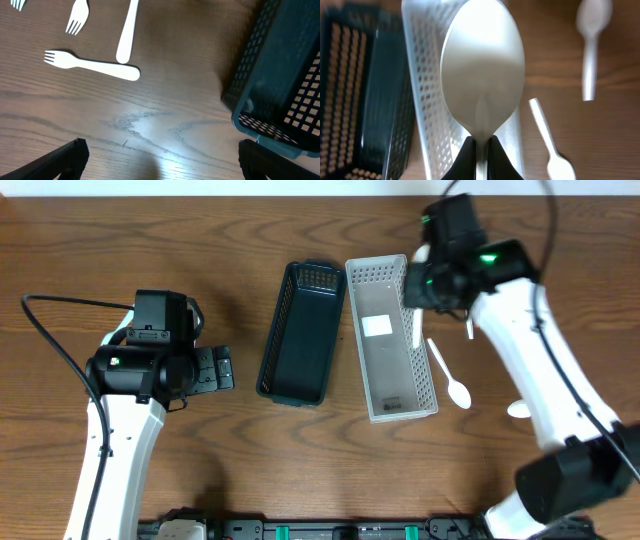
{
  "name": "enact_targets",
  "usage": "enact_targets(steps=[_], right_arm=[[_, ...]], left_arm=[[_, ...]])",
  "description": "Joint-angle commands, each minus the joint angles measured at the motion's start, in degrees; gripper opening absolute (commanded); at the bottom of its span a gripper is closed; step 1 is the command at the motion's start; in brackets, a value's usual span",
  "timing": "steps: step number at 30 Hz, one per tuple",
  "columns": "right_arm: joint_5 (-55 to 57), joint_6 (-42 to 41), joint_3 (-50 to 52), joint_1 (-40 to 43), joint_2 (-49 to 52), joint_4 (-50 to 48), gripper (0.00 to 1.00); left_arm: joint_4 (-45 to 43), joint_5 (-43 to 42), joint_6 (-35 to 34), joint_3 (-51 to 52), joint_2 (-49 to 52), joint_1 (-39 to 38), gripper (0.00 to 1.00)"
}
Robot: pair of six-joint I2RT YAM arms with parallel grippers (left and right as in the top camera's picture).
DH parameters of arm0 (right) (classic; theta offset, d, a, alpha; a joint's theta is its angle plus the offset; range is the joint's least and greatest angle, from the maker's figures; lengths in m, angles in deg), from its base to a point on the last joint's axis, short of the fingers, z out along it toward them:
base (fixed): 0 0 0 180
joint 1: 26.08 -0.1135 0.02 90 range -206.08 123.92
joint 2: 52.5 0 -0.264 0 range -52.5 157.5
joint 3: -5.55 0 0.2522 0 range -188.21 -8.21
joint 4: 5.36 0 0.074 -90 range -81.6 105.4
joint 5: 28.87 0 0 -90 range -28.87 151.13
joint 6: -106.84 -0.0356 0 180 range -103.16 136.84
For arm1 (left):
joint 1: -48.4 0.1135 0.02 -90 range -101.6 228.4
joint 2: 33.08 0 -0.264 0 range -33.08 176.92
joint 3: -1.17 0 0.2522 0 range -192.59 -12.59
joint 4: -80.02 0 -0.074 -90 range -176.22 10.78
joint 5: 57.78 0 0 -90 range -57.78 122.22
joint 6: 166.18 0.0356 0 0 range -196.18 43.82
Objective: Pack container
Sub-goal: 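Lower the spoon into the white basket and release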
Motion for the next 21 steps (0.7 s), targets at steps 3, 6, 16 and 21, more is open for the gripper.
enact_targets(steps=[3, 6, 16, 21], right_arm=[[-1.4, 1.6, 0.7, -4.4, 8.5, 1.0, 0.02], [-1.4, 1.6, 0.7, -5.3, 13.1, 2.0, 0.01], [-1.4, 4.7, 0.6, -5.3, 17.4, 2.0, 0.22], [-1.4, 6.1, -0.8, -5.2, 15.2, 2.5, 0.30]], left_arm=[[0.2, 1.1, 0.4, -1.1, 0.1, -0.1, 0.98], [0.3, 1.1, 0.4, -1.1, 0.1, -0.1, 0.98], [0.3, 1.1, 0.4, -1.1, 0.1, -0.1, 0.98], [0.1, 1.1, 0.4, -1.1, 0.1, -0.1, 0.98]])
